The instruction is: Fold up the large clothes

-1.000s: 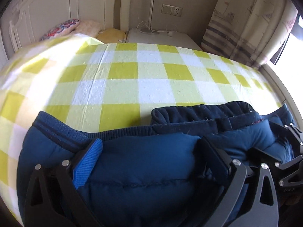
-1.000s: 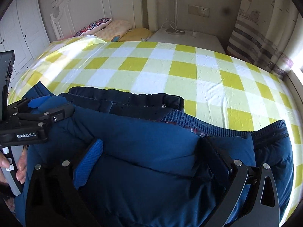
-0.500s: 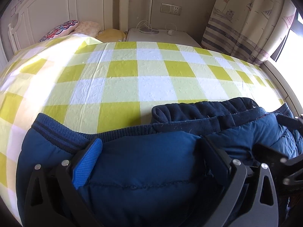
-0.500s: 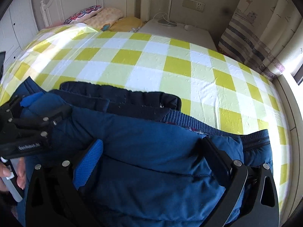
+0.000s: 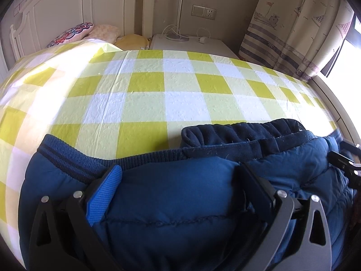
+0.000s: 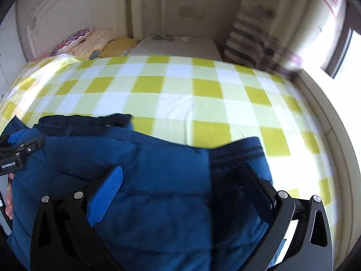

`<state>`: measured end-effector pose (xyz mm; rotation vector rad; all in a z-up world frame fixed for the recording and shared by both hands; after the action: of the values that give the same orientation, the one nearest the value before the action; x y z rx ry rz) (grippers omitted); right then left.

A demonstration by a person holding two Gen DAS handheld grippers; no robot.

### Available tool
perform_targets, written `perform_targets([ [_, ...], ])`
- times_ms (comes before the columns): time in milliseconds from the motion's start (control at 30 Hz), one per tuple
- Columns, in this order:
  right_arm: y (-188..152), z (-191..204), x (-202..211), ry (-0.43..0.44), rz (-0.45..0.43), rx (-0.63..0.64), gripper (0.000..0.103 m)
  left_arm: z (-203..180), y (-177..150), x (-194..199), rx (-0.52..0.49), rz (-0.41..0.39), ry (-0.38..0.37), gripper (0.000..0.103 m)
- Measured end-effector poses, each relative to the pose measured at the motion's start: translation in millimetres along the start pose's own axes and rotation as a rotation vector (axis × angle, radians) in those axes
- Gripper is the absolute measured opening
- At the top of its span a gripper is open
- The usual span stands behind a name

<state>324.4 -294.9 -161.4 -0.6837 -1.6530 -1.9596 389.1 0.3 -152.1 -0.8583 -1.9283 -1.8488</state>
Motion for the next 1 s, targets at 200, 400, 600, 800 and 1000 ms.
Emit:
perform_targets([
  [200,-5.2,2.3,-8.2,-0.005,0.004,0.037,0.099,-11.2,9.3,13.9,-0.052,-0.003,0.089,0.1],
  [400,-7.2,0.1,-6.5,0.01,-0.004,0.025,0.099,-105.0,15.6,42.7,-0.237,-0.101,-0.017,0.101],
  [600,-7.0,0.2,-6.1,0.014,-0.011,0.013,0.099,-105.9,-8.9,9.0,-0.198,0.047,-0.138,0.099],
  [800,-6.9,1.3,-5.8,0.021,-0.013,0.005,0.099,25.0,23.0,42.0,-0.023,-0.084,0.169,0.1],
  [1000,-6.2,0.1,-6.1,0.025,-0.015,0.003,0.099,70.8,-0.7,23.0,0.136,0.012,0.126,0.101],
])
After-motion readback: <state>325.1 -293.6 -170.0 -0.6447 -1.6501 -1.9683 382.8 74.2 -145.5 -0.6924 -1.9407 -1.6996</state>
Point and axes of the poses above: each gripper's, at about its wrist camera, not at the fingertips, and x roughly against the way its jaws point, z to its left, y to its top, the point moved 6 cm from there along -x, roughly the way its jaws point, and after that the axes turned 14 degrees about -z, right-handed, at the moved point
